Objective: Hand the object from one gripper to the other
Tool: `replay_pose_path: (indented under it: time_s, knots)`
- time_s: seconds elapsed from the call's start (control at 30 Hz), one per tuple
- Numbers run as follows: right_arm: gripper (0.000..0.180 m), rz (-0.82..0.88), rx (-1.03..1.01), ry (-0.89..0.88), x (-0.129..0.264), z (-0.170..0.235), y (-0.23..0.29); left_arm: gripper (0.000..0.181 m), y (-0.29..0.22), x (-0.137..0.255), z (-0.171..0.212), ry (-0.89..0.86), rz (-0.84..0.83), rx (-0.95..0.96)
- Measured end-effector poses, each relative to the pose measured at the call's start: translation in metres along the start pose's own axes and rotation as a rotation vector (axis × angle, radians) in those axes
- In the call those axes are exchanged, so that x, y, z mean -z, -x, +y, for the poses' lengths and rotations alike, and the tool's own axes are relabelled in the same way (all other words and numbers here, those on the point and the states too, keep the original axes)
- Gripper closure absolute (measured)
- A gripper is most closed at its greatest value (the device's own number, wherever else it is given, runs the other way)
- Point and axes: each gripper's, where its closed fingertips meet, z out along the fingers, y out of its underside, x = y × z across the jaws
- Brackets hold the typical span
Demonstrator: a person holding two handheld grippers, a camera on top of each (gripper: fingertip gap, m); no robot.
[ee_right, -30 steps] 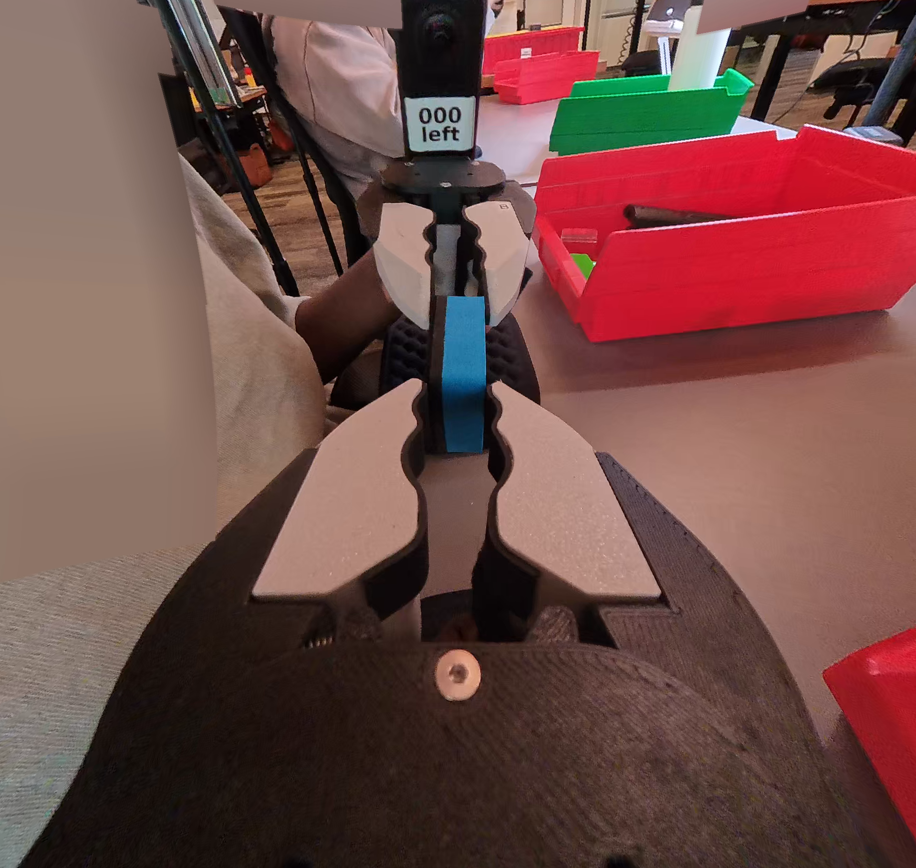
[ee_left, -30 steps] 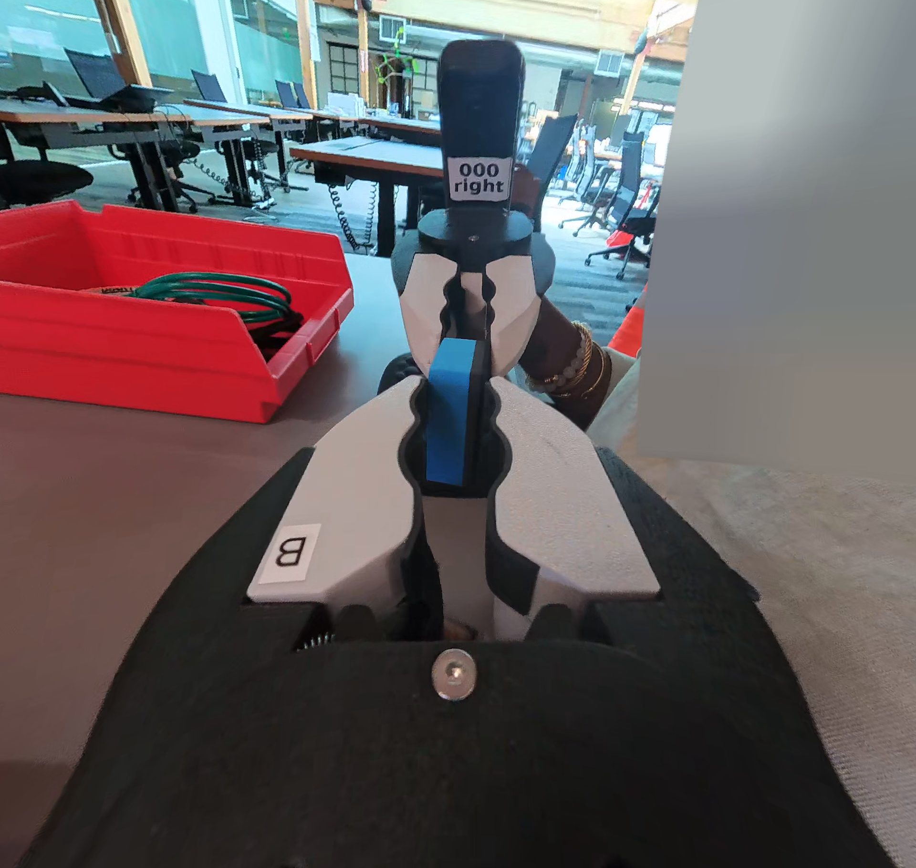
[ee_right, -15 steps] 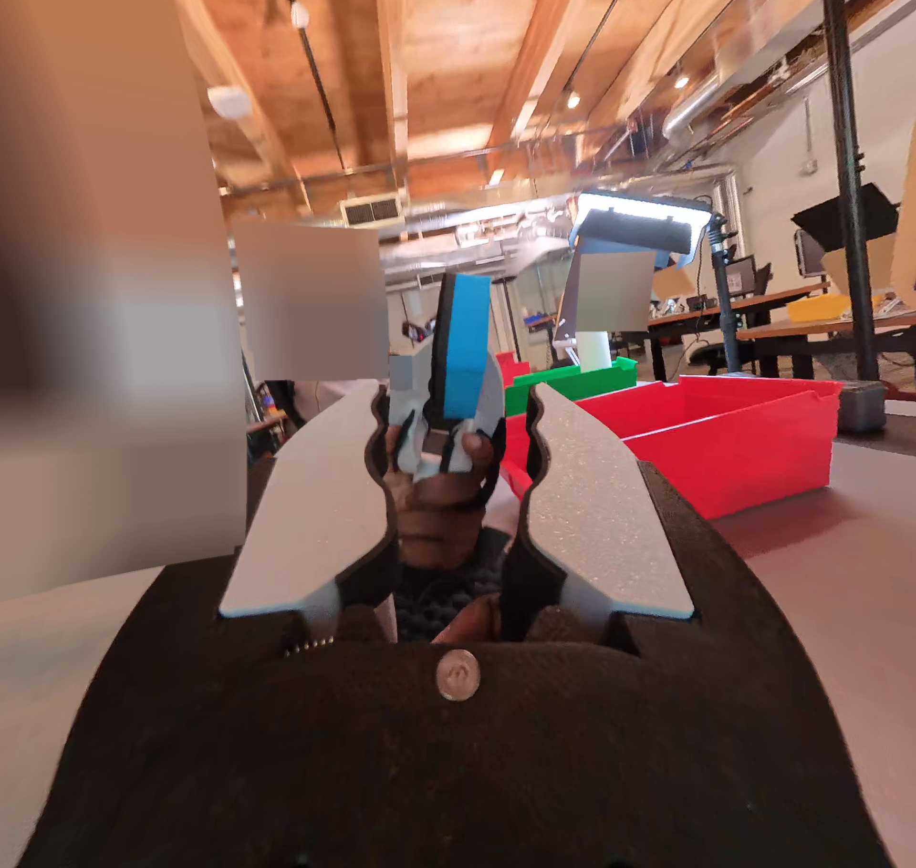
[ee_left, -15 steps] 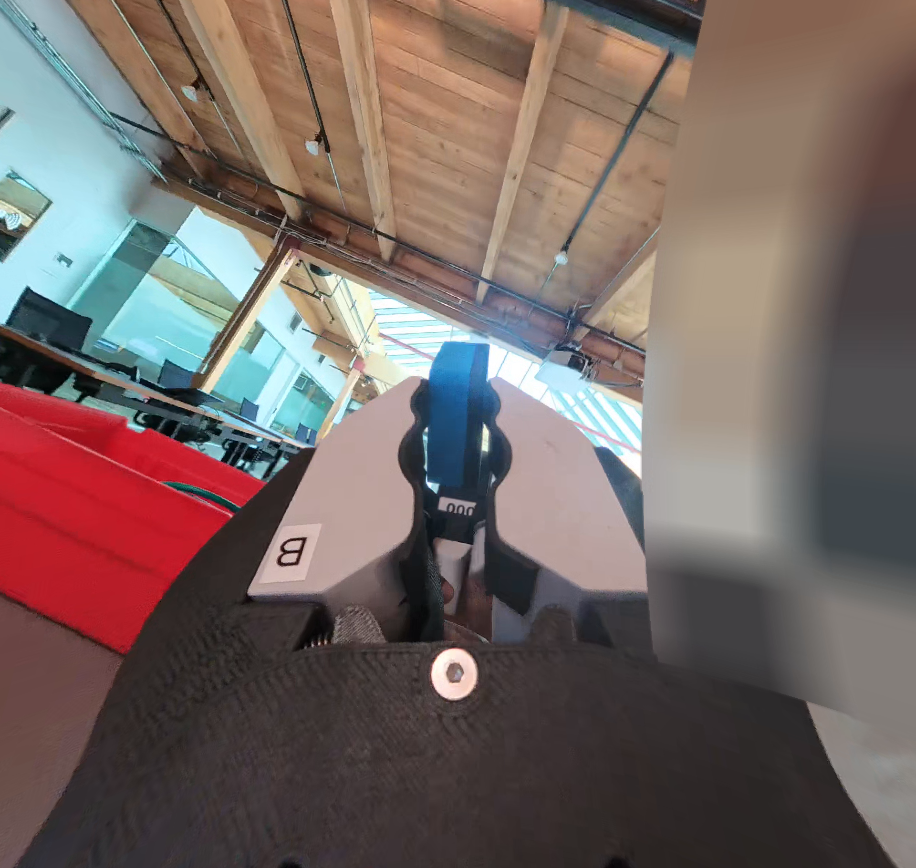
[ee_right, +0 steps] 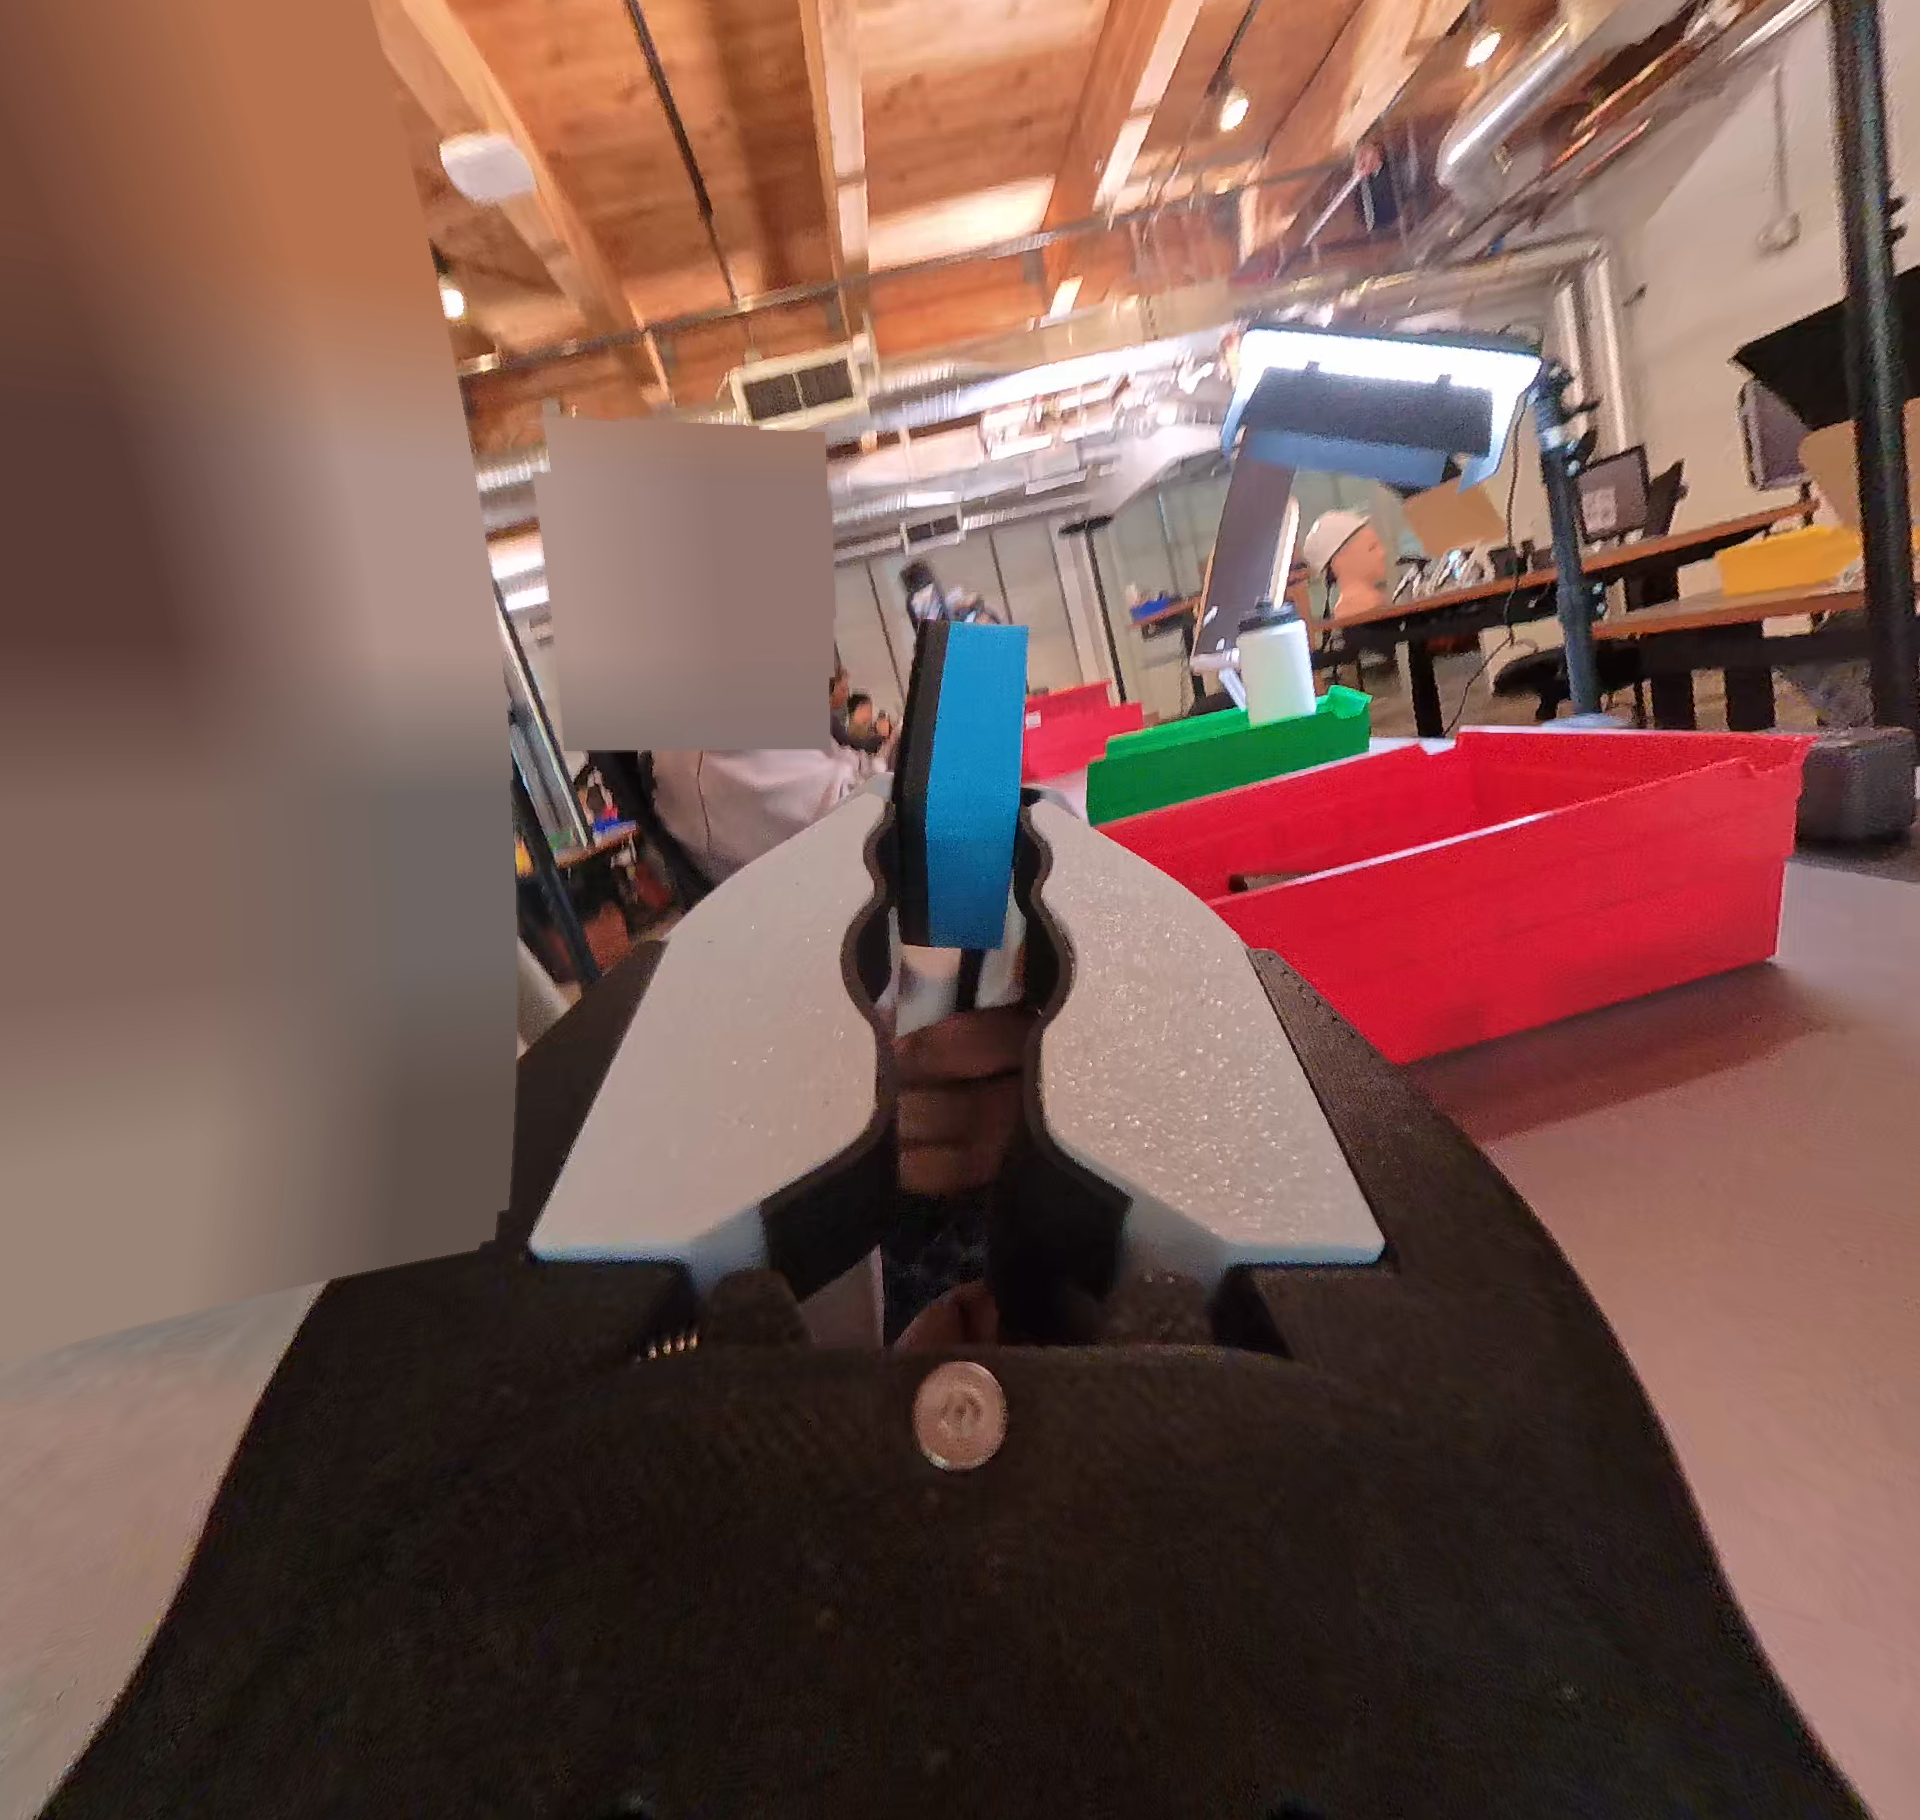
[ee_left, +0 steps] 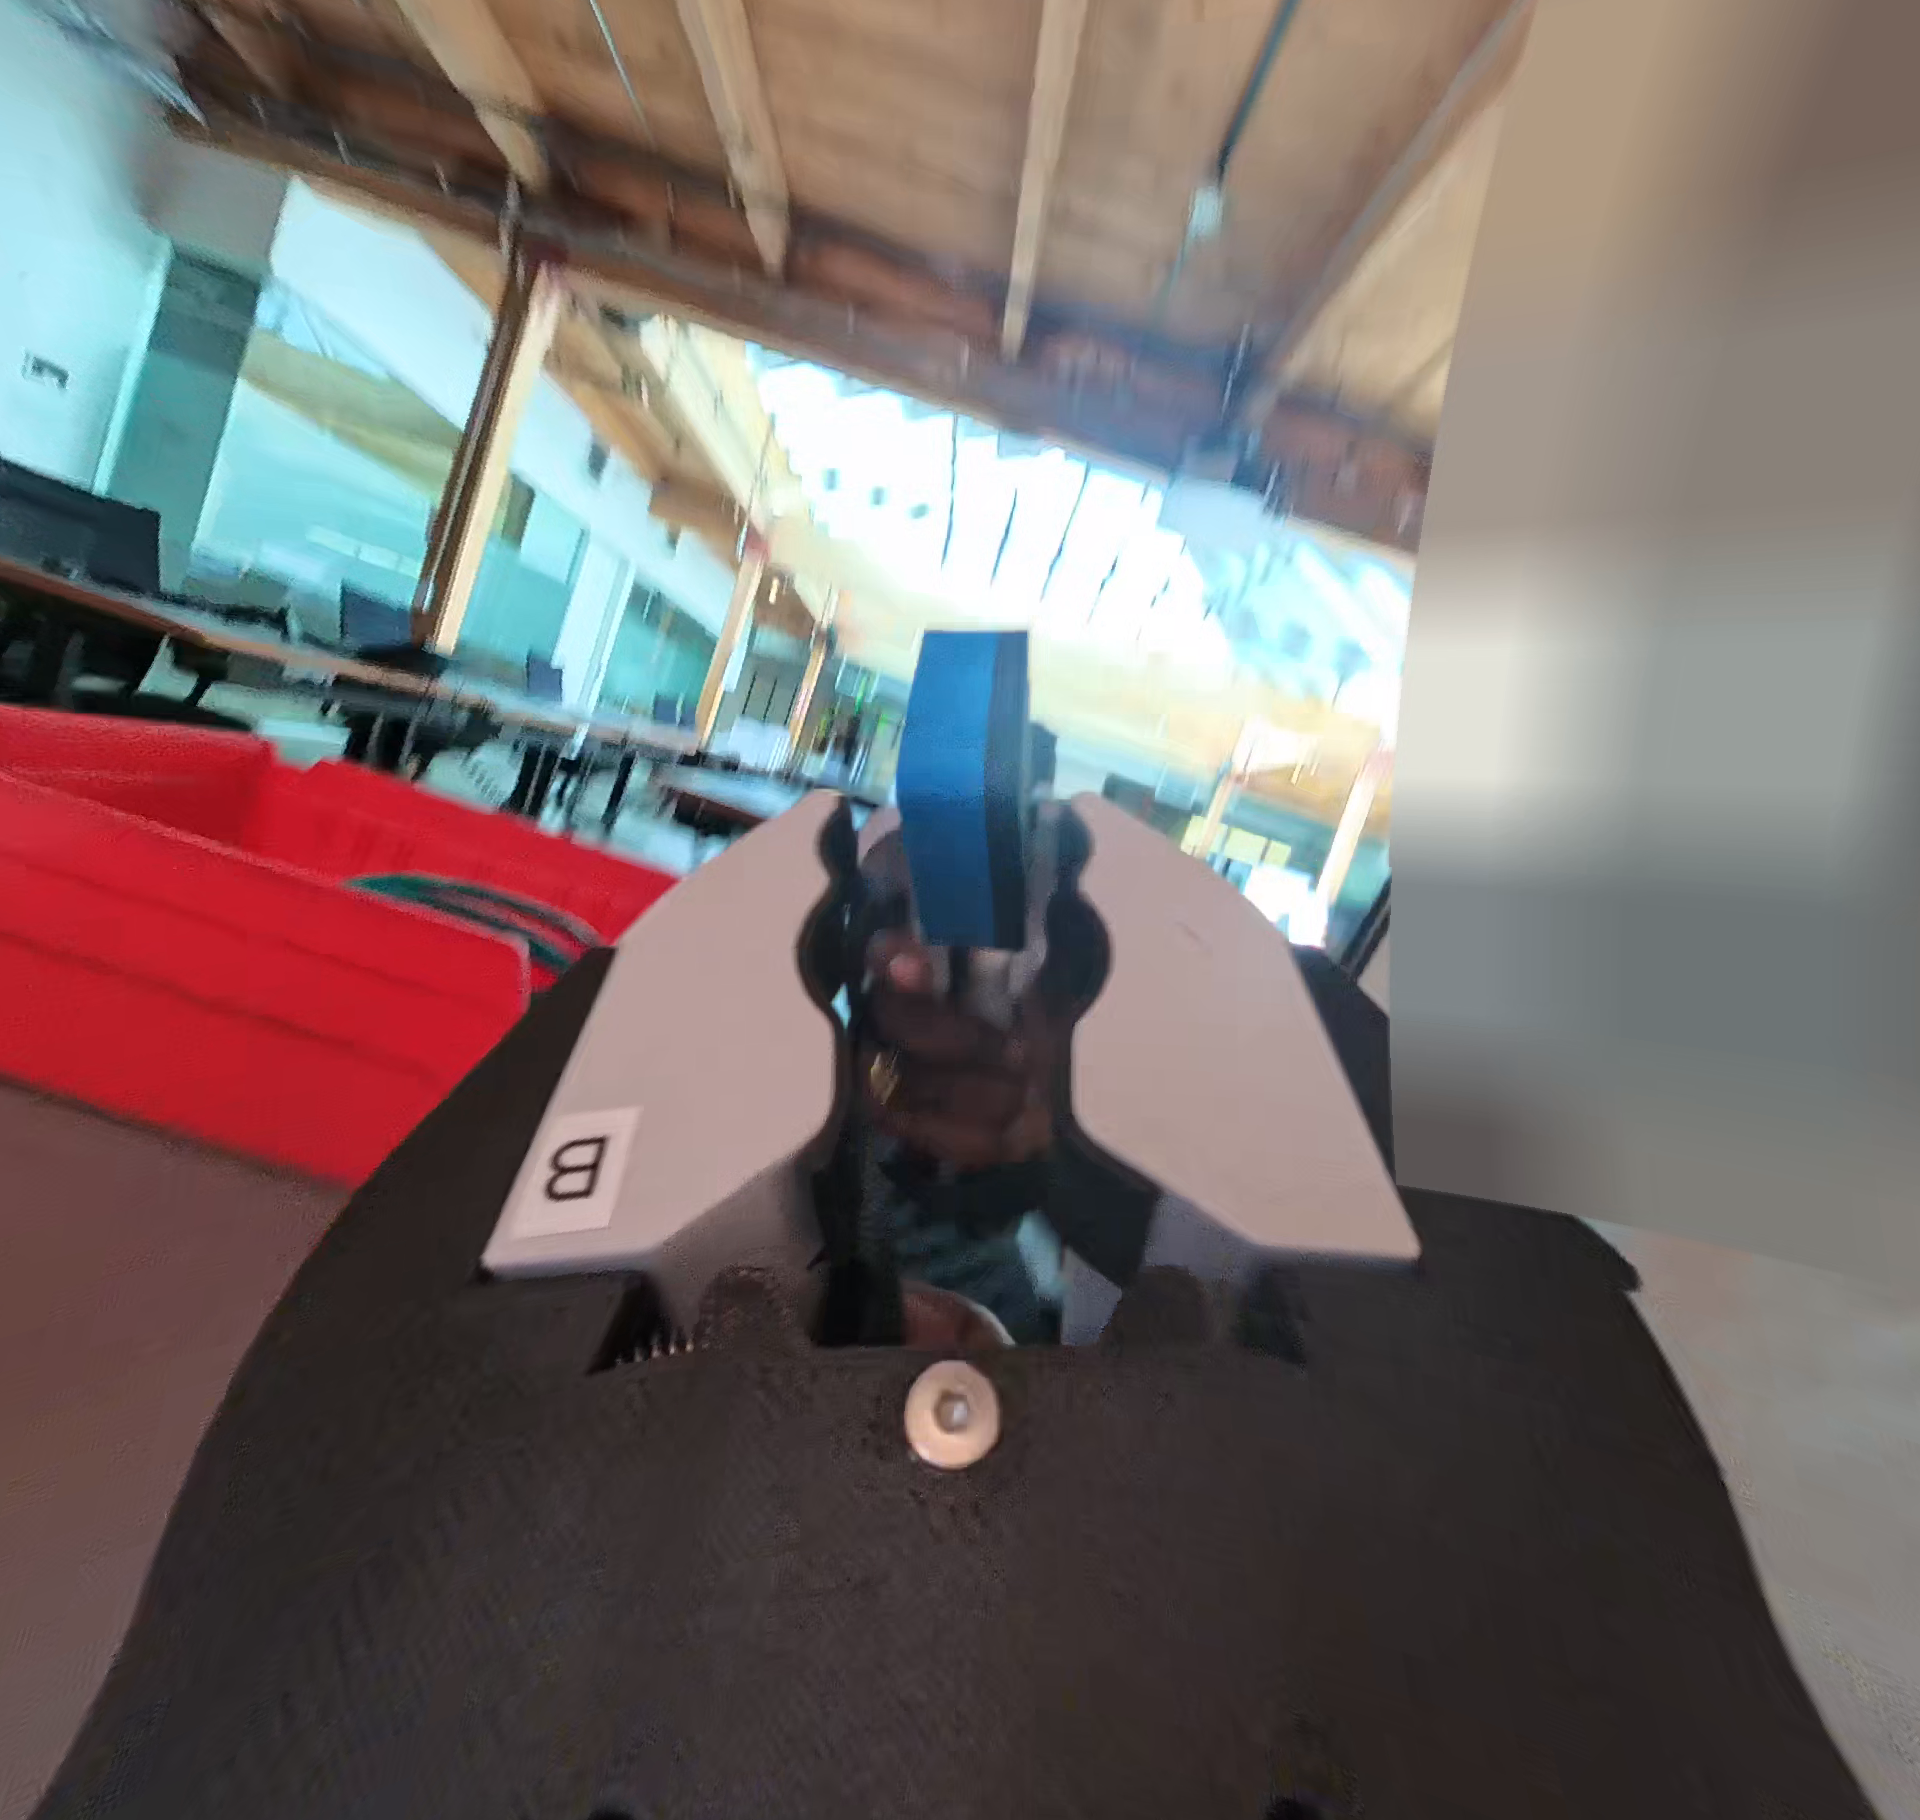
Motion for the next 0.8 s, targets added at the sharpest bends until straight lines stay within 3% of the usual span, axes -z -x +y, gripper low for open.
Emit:
replay_pose_path:
  time_s: [0.13, 0.27, 0.4, 0.63, 0.8]
  knots:
    - [0.159, -0.001, 0.119, 0.312, 0.01, 0.029, 0.006, 0.122, -0.002, 0.014, 0.038, 0.413, -0.036, -0.241]
    - [0.159, -0.013, 0.21, 0.528, 0.021, 0.054, 0.012, 0.122, -0.004, 0.024, 0.053, 0.591, -0.051, -0.283]
    - [0.159, -0.035, 0.231, 0.616, 0.026, 0.066, 0.015, 0.126, -0.011, 0.025, 0.06, 0.636, -0.01, -0.284]
    - [0.159, -0.071, 0.228, 0.663, 0.031, 0.074, 0.018, 0.156, -0.019, 0.024, 0.066, 0.644, 0.038, -0.274]
    - [0.158, -0.043, 0.246, 0.586, 0.026, 0.063, 0.014, 0.159, -0.016, 0.019, 0.053, 0.544, 0.013, -0.243]
